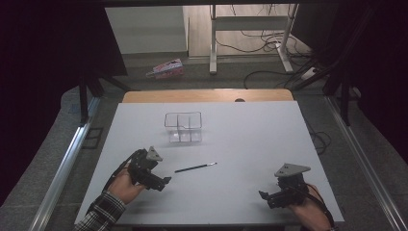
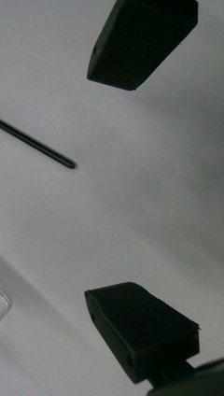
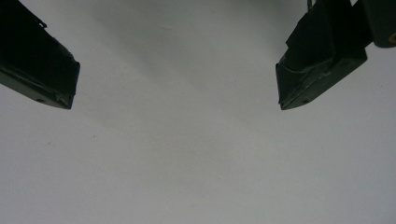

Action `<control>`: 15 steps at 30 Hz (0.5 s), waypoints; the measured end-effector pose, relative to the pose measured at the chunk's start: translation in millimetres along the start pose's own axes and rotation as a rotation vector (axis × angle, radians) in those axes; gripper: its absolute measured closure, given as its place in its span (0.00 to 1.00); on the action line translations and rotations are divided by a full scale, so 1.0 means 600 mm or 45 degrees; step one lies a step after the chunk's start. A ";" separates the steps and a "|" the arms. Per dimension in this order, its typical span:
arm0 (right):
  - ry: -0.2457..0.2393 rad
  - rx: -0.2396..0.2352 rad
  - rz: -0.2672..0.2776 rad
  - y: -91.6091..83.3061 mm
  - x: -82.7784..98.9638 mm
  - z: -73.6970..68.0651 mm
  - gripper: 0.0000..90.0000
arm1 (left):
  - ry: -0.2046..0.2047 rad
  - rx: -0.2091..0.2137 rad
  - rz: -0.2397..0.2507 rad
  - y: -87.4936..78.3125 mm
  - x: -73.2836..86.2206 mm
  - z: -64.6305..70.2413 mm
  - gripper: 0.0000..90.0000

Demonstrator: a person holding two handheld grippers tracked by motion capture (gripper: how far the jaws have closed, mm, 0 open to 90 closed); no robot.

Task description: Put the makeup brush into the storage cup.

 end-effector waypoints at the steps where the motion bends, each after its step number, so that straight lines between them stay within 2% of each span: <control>1: 0.000 0.000 -0.001 0.000 0.000 0.000 0.00 | 0.006 0.006 0.000 0.001 -0.003 0.000 0.02; 15: -0.011 -0.002 -0.020 0.001 0.003 -0.001 0.00 | 0.086 0.042 -0.027 0.016 -0.048 0.004 0.02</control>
Point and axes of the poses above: each handheld gripper's, and its own axes: y roughly forward along the jaws, x roughly out of its underside, z roughly to its right, the point moved 8 cm from there along y, roughly forward along the jaws, and after that the axes turned 14 degrees about y, right-handed, at the moved point
